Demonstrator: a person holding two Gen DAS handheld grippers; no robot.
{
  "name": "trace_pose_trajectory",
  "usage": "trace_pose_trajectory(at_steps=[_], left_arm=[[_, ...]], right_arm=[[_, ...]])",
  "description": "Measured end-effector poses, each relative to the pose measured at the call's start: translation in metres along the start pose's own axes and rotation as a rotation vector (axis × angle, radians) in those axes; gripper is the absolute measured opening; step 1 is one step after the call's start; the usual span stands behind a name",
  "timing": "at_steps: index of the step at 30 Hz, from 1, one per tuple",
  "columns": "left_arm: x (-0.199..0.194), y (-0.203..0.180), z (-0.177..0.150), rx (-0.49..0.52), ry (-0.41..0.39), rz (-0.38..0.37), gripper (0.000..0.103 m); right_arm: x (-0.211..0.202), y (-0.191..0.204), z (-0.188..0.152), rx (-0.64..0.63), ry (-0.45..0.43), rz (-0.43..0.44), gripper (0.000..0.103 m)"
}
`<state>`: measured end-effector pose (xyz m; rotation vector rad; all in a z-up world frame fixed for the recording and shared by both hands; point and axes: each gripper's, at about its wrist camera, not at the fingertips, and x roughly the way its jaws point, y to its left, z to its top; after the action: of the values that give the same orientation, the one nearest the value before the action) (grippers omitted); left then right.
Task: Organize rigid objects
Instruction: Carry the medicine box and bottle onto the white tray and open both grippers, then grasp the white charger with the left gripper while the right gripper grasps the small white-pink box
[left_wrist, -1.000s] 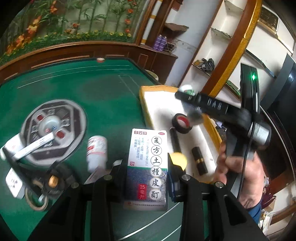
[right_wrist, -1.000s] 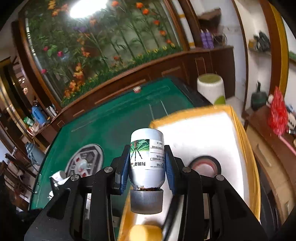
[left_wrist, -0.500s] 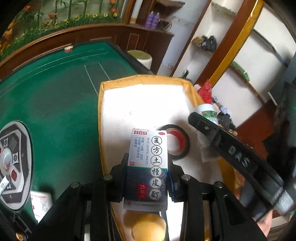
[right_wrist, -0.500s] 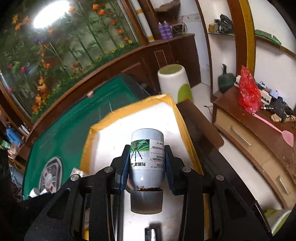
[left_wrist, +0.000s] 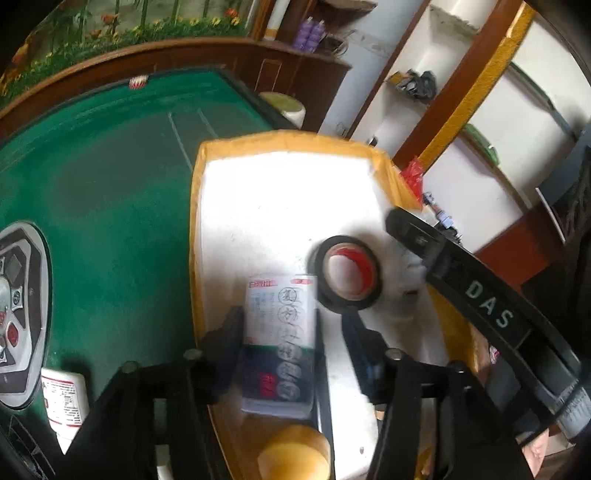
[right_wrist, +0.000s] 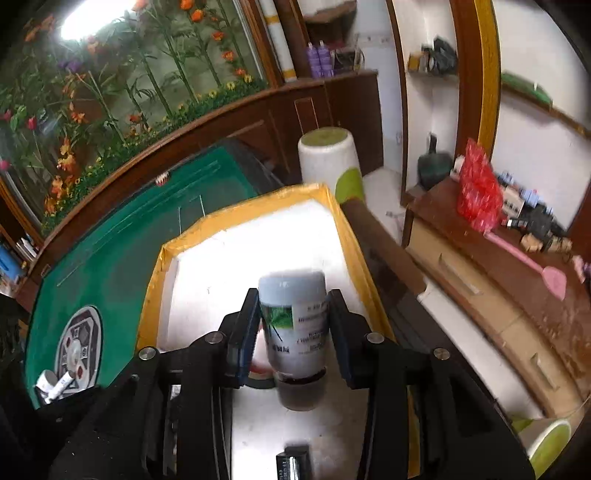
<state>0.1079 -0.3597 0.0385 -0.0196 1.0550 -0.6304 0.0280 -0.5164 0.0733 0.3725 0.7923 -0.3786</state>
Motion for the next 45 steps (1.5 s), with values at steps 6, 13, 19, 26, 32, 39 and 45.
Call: trace_pose_trajectory(at_steps=[6,13,19,26,32,39,45], left_arm=[[-0.035,-0.003,-0.013,0.013,-0.077,-0.002,0.073],[-0.099,0.014,-0.060,0.033,-0.165,-0.045,0.073],[-0.152,0.048,-0.110,0.027,-0.249,-0.003,0.075],[-0.196,0.099,-0.150,-0.011,-0.326,0.078,0.078],[-0.208,0.160,-0.166,-0.145,-0.344,0.092,0.078],[-0.217,0.204,-0.173,-0.237,-0.356,0.112,0.078],[-0.215,0.223,-0.180,-0.270,-0.360,0.166,0.078]], right_arm=[[-0.031,0.003,0.004,0.002,-0.156,0.044,0.067],[-0.058,0.014,-0.003,-0.011,-0.297,0.094,0.067],[-0.067,0.039,-0.016,-0.092,-0.338,0.121,0.067],[-0.071,0.076,-0.040,-0.230,-0.353,0.144,0.067],[-0.093,0.100,-0.072,-0.197,-0.355,0.272,0.067],[-0.128,0.132,-0.123,-0.152,-0.405,0.405,0.070],[-0.123,0.149,-0.136,-0.222,-0.378,0.408,0.070]])
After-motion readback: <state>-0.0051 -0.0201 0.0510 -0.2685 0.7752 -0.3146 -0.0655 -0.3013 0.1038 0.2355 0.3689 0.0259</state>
